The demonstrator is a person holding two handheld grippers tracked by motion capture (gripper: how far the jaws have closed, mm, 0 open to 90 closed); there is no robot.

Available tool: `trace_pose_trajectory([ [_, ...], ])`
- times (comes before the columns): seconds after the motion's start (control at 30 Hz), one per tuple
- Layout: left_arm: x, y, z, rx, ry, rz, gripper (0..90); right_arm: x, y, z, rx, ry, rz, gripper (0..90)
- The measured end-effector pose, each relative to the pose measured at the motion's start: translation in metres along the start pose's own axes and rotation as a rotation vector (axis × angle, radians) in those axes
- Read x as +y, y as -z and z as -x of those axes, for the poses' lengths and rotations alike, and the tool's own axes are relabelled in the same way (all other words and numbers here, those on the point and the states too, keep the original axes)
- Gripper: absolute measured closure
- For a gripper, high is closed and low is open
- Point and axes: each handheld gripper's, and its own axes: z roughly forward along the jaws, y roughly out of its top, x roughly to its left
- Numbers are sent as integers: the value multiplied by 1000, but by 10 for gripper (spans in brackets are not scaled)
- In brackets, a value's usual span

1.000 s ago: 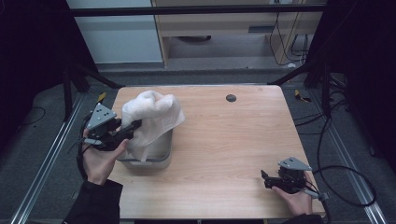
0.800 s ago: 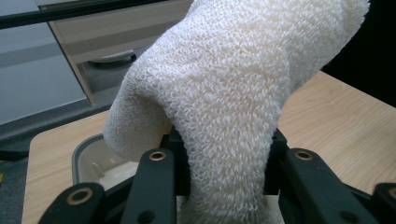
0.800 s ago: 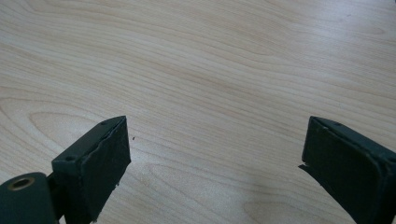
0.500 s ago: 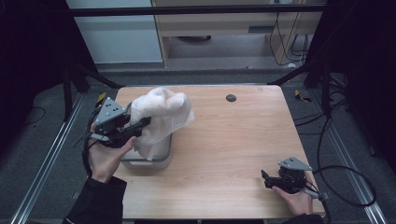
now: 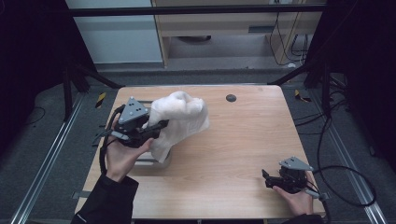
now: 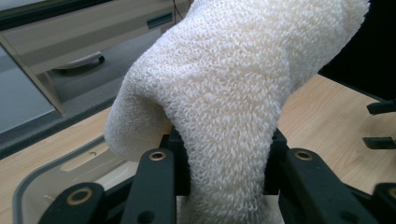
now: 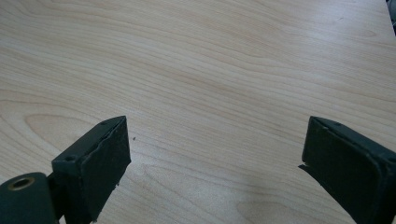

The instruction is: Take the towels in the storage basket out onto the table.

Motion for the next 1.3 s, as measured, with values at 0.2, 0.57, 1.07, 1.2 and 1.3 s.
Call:
trace_pose_trajectory([
  [0.2,3,-11,10,-36,-8,-17,662,0,0,0,-4,2,0,77],
  [0.57,8,-34,30,-87,-33,-39,661,1,1,1,-6,2,2,76],
  [1.07,3,-69,51,-136,-53,-97,661,0,1,2,-13,4,-4,76],
  [1.2,0,-77,55,-148,-51,-110,661,0,1,2,-14,-1,-7,76],
  [1.3,-4,-86,59,-162,-55,-125,661,0,1,2,-16,3,-5,75],
])
